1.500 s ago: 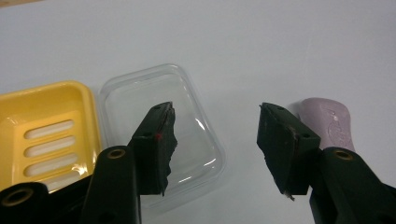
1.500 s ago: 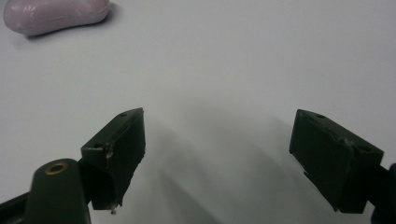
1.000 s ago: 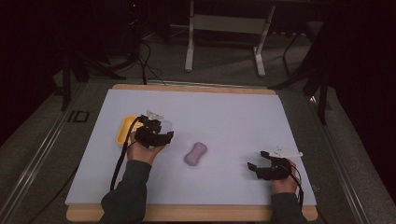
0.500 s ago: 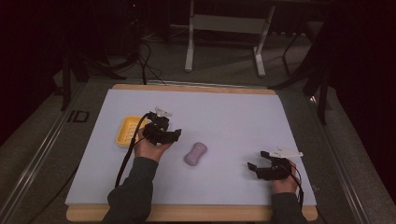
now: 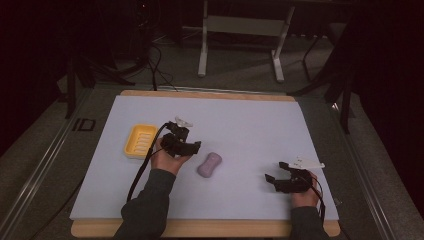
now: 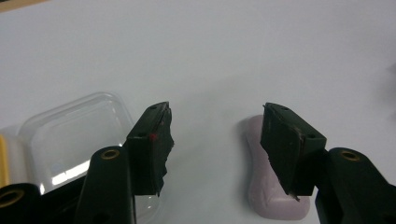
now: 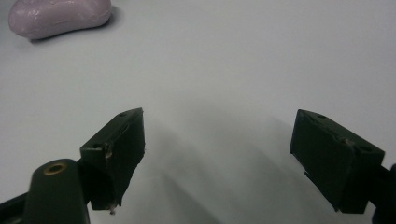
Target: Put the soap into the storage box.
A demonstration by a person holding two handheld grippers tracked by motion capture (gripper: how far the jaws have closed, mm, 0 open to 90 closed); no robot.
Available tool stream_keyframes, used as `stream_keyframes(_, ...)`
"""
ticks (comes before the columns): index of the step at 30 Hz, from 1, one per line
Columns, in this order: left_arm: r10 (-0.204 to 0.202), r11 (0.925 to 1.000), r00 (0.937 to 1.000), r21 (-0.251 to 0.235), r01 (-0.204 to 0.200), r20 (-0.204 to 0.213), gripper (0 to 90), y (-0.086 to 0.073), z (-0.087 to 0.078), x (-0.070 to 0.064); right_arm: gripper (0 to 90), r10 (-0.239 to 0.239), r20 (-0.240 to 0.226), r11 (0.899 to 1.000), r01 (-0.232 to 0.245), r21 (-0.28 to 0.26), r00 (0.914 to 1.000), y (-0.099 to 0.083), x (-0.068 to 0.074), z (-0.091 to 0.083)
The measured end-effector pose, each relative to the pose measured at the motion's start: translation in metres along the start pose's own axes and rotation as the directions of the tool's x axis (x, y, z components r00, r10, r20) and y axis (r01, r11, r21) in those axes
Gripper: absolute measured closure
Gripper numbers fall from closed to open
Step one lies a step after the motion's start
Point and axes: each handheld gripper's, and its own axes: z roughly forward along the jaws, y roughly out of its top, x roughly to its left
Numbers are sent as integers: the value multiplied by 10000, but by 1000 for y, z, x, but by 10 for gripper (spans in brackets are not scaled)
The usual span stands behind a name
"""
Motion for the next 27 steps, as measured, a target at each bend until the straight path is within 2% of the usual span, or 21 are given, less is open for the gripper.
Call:
stream_keyframes(12,290,9987,9995,413,-294,91,412,0,16,-13,175,-18,-6,10000,18,-12,10000,0,0,0)
stream_keyframes(18,536,9964,9986,667,-532,-45,406,-3,25,-20,175,-11,-7,10000,11,-25,10000,0,0,0)
stream_keyframes(27,771,9922,9968,964,-789,224,404,-6,34,-30,174,-38,-6,10000,38,-42,10000,0,0,0)
